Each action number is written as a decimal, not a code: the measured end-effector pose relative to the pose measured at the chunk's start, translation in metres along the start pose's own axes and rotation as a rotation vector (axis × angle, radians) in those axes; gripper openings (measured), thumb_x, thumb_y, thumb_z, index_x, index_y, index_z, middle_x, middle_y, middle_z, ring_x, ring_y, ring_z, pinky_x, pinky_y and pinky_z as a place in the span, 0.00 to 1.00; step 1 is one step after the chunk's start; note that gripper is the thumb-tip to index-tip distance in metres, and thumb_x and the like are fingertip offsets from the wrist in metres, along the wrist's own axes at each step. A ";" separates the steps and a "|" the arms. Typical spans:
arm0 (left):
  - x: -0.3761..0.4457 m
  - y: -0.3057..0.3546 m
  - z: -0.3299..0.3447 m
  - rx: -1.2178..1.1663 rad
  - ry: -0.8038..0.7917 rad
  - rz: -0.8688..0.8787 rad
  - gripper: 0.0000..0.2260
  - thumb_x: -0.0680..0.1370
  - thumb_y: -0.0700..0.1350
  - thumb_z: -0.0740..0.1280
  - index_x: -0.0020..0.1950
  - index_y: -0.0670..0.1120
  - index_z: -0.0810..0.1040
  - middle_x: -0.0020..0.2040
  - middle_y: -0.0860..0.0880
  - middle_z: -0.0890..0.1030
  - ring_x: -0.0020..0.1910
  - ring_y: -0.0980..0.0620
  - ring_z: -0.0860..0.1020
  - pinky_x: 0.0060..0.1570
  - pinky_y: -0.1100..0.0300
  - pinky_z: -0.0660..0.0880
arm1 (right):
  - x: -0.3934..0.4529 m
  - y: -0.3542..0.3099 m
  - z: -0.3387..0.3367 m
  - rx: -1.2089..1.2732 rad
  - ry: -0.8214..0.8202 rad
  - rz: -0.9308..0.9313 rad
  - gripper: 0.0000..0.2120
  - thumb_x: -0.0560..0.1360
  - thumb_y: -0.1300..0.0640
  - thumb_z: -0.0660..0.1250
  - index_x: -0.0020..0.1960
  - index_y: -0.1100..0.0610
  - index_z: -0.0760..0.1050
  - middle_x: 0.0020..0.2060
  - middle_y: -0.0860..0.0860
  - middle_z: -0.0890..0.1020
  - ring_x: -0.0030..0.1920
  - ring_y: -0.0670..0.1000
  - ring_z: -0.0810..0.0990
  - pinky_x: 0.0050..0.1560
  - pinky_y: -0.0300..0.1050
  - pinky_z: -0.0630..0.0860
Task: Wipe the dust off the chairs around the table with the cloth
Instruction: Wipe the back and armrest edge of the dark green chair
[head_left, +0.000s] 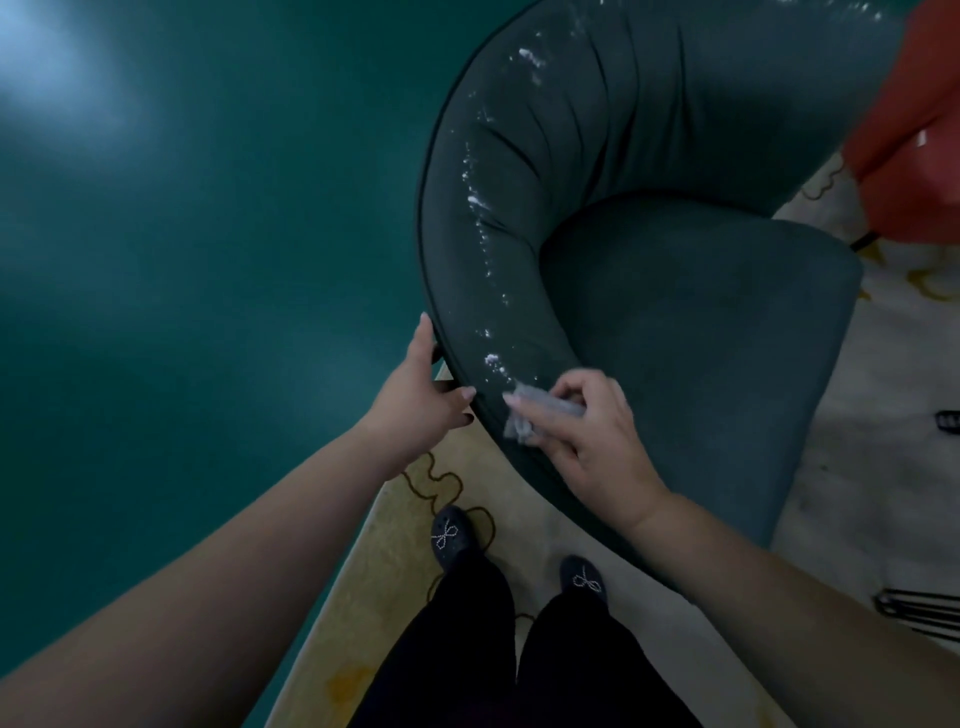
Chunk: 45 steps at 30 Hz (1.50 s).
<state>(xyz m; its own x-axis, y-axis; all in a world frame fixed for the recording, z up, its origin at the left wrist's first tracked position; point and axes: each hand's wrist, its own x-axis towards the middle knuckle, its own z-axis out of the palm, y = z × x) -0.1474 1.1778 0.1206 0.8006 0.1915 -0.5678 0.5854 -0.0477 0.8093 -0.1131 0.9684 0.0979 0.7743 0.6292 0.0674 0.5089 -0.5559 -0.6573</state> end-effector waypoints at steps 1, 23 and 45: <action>0.001 0.000 0.000 -0.007 -0.001 -0.005 0.40 0.77 0.34 0.65 0.76 0.65 0.48 0.69 0.59 0.67 0.55 0.52 0.80 0.48 0.51 0.81 | 0.016 -0.005 0.002 0.000 0.013 0.013 0.20 0.74 0.53 0.67 0.64 0.38 0.74 0.52 0.51 0.69 0.52 0.53 0.68 0.52 0.55 0.73; 0.020 0.012 -0.011 -0.122 0.132 -0.032 0.30 0.82 0.41 0.60 0.75 0.67 0.53 0.70 0.54 0.72 0.63 0.49 0.75 0.55 0.41 0.77 | 0.032 -0.002 0.008 0.024 -0.014 -0.167 0.17 0.76 0.54 0.64 0.63 0.41 0.76 0.54 0.51 0.70 0.53 0.55 0.68 0.49 0.57 0.74; 0.044 0.026 -0.023 -0.268 0.149 -0.072 0.26 0.83 0.40 0.56 0.74 0.67 0.59 0.60 0.55 0.79 0.57 0.52 0.80 0.45 0.48 0.81 | 0.068 0.003 0.010 0.042 -0.035 -0.254 0.18 0.76 0.56 0.64 0.63 0.42 0.76 0.54 0.50 0.69 0.53 0.56 0.69 0.50 0.57 0.73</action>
<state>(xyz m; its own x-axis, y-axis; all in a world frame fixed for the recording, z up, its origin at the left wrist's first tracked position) -0.1004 1.2070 0.1198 0.7194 0.3271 -0.6127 0.5694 0.2274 0.7900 -0.0626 1.0147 0.0928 0.6097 0.7647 0.2086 0.6687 -0.3549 -0.6534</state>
